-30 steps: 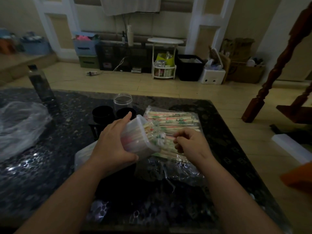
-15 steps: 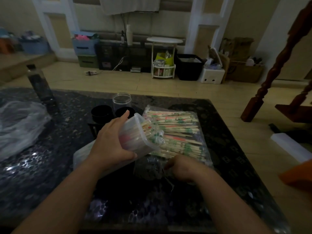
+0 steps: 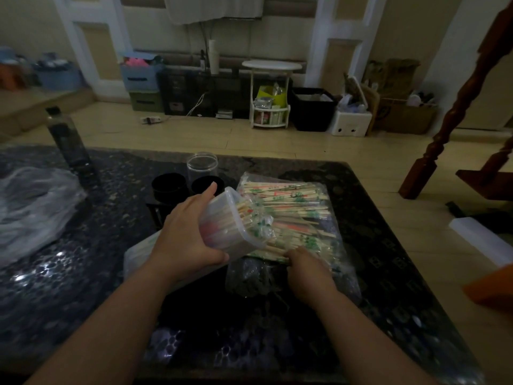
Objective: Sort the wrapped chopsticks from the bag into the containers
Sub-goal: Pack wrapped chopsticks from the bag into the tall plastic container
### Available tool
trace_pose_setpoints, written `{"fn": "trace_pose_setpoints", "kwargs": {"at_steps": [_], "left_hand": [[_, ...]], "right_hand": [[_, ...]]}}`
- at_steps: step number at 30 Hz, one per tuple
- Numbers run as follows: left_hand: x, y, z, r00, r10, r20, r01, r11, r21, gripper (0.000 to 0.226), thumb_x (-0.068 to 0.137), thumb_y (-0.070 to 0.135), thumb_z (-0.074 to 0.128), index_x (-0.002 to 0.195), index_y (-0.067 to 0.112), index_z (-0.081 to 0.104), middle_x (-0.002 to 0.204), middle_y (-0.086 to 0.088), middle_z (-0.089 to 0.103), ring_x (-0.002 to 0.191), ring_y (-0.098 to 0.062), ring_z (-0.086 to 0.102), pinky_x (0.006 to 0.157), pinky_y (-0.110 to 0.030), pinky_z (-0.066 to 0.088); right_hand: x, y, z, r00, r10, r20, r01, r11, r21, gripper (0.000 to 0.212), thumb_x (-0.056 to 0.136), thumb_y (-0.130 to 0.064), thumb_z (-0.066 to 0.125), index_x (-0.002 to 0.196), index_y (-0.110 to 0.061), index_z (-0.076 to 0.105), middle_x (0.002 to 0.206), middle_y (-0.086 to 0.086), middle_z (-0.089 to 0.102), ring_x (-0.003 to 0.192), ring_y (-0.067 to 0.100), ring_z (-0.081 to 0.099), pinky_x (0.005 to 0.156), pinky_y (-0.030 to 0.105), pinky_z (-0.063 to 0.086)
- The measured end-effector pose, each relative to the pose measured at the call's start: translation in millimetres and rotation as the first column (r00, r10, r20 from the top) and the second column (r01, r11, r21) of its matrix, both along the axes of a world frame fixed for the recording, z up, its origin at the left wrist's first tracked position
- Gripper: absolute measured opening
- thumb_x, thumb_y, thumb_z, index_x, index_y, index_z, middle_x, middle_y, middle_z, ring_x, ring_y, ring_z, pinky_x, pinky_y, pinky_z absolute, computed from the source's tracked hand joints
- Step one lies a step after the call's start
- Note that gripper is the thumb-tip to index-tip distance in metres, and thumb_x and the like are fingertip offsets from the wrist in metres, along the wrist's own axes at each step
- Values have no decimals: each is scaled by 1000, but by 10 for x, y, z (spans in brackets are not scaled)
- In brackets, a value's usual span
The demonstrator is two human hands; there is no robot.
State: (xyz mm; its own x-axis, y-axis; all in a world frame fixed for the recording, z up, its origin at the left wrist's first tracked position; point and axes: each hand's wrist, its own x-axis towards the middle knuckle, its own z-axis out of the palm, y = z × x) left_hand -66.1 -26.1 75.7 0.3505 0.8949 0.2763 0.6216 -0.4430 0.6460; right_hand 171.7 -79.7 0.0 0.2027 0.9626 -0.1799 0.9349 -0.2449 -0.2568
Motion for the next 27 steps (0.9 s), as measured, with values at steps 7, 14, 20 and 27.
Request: {"fn": "trace_pose_setpoints", "kwargs": {"at_steps": [7, 14, 20, 27], "left_hand": [[-1, 14, -19, 1000, 2, 0, -2, 1000, 1, 129, 33, 56, 69, 151, 41, 23, 138, 6, 44, 126, -19, 41, 105, -47, 37], [7, 8, -14, 1000, 1, 4, -1, 1000, -14, 127, 34, 56, 69, 150, 45, 20, 141, 5, 43, 129, -20, 40, 106, -50, 36], [2, 3, -9, 1000, -2, 6, 2, 1000, -19, 126, 36, 53, 71, 151, 44, 20, 141, 5, 43, 128, -19, 39, 105, -50, 38], [7, 20, -25, 1000, -6, -5, 6, 1000, -13, 128, 35, 55, 71, 151, 44, 19, 140, 5, 44, 127, -20, 41, 104, -50, 38]], "right_hand": [[17, 15, -110, 999, -25, 37, 24, 999, 42, 33, 94, -32, 53, 127, -29, 59, 133, 1, 52, 124, 27, 51, 102, 32, 38], [16, 15, -144, 993, -3, 117, -15, 988, 156, 25, 93, -29, 50, 108, -28, 70, 116, 1, 62, 107, 26, 59, 89, 31, 43], [1, 37, -162, 996, -32, 88, 24, 995, 93, 21, 91, -24, 54, 105, -22, 69, 111, 6, 67, 105, 28, 61, 87, 31, 46], [-8, 52, -130, 996, -40, 79, 41, 999, -9, 24, 85, -28, 61, 107, -20, 67, 115, 9, 65, 110, 30, 59, 92, 36, 46]]}}
